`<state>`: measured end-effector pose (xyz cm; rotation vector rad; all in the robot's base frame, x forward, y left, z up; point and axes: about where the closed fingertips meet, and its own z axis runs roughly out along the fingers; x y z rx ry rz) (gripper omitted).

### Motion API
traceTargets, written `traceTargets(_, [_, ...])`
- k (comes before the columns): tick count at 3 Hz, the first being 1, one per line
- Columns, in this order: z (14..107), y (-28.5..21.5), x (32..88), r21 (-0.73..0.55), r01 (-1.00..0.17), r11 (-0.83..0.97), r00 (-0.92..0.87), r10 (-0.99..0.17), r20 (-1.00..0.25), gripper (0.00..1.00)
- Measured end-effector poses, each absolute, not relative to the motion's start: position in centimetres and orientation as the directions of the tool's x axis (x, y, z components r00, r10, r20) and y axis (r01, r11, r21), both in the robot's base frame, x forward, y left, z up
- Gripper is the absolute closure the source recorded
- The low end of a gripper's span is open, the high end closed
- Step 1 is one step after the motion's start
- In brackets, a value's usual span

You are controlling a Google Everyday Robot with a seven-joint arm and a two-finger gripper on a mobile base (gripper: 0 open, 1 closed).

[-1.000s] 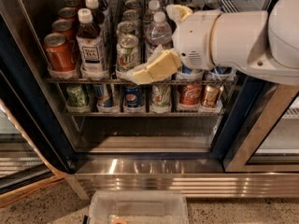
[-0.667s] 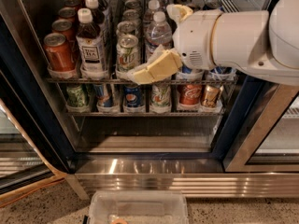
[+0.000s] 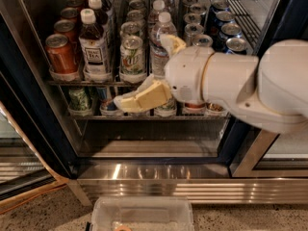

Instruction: Pick 7up can from top shelf of fridge

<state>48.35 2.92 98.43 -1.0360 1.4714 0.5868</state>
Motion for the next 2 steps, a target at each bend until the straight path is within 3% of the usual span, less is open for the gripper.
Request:
traceTargets(1, [96.1, 4.8, 47.3, -0.143, -0.835, 0.531, 0.054, -0.181, -0.982, 0.00])
traceTargets(2, [94.1, 5.7, 47.2, -0.165, -0.776, 0.608, 0.066, -0.182, -0.981, 0.00])
